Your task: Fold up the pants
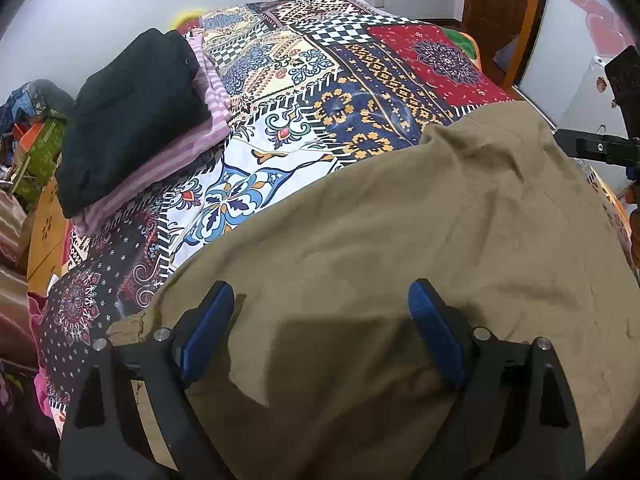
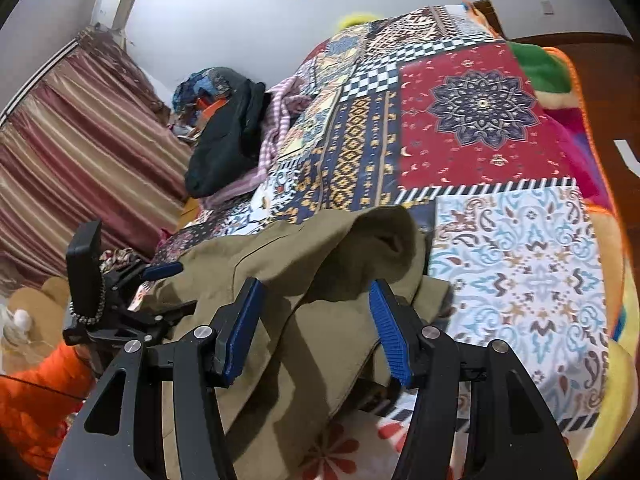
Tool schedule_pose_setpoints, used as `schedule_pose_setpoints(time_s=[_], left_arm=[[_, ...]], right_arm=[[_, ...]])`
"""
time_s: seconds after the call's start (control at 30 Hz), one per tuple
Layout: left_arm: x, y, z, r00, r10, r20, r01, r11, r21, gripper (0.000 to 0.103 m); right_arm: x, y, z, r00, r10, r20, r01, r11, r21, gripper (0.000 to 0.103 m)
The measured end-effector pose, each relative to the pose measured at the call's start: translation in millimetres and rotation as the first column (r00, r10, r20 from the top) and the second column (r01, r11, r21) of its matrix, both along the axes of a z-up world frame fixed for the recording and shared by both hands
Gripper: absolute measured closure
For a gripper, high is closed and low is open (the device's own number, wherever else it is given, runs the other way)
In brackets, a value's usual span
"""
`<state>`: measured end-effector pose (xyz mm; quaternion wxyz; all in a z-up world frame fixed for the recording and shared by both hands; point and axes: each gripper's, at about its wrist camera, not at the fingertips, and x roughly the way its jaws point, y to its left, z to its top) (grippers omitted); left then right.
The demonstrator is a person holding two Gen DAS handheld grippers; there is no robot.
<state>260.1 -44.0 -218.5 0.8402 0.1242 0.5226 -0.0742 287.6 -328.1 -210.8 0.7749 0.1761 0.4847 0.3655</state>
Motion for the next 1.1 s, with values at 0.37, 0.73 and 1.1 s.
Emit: schedule_pose_setpoints(time_s=[0.37, 0.73, 1.1], left_arm=[[0, 1, 0, 1.000, 0.007, 0.000, -0.007, 1.000, -0.002, 0.012], [0, 1, 0, 1.000, 0.010, 0.004, -0.010, 1.000, -0.005, 0.012], [-2, 3, 3, 1.000, 0.012, 0.015, -0.012, 1.000, -0.017, 0.013]], right_arm=[[-12, 25, 5, 0.996, 0.085, -0.005, -0.085, 0.996, 0.014, 0.050], [-21, 20, 41, 0.990, 0.020, 0.137, -0.022, 1.000, 0.014, 0.092], [-26, -35, 24, 0.984, -0.179, 0.016, 0.179, 0.964, -0.198, 0.093]])
